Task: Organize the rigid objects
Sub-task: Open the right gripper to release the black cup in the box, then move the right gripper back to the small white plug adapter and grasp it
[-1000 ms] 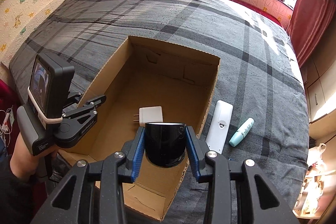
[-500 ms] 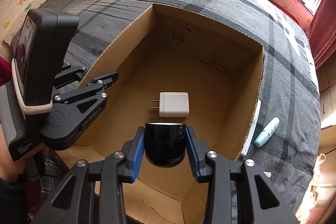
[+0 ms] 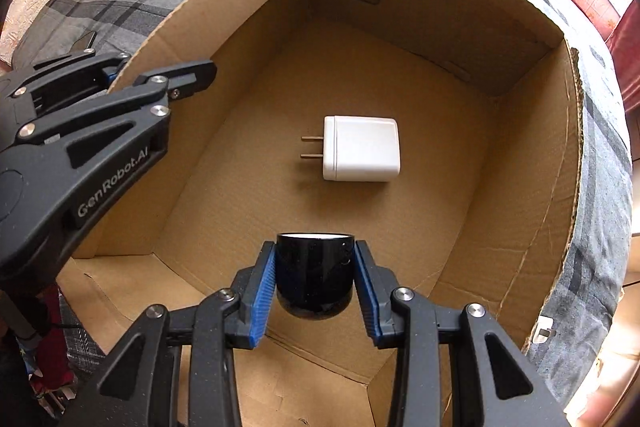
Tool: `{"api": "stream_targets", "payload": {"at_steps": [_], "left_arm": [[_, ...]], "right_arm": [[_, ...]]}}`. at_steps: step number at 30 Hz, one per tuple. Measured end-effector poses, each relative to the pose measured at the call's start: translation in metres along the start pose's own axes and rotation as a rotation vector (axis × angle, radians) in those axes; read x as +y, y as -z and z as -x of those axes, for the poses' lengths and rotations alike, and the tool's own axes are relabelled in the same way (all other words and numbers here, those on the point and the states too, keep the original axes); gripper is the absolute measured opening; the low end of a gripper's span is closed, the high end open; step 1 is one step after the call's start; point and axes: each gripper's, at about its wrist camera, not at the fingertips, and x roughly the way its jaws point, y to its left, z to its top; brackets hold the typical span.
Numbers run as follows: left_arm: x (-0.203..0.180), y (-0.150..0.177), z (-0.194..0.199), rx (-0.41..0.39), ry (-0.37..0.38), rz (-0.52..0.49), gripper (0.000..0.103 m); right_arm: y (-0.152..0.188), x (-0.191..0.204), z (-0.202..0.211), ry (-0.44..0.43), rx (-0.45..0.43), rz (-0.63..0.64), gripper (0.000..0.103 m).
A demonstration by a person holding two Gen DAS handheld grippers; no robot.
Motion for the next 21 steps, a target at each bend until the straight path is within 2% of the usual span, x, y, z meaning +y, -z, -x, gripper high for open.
{"api": "stream_targets", "payload": {"at_steps": [5,21], "left_arm": [[0.0,0.0,0.0,0.001,0.002,0.002,0.016],[0.0,0.0,0.001,0.0,0.0,0.0,0.016]], "right_arm": [[0.0,-0.002,0.001,-0.005,-0.013,0.0,0.041],[0.011,-0.006,0.024,0.01,-0.062,0.0,0.051]]}}
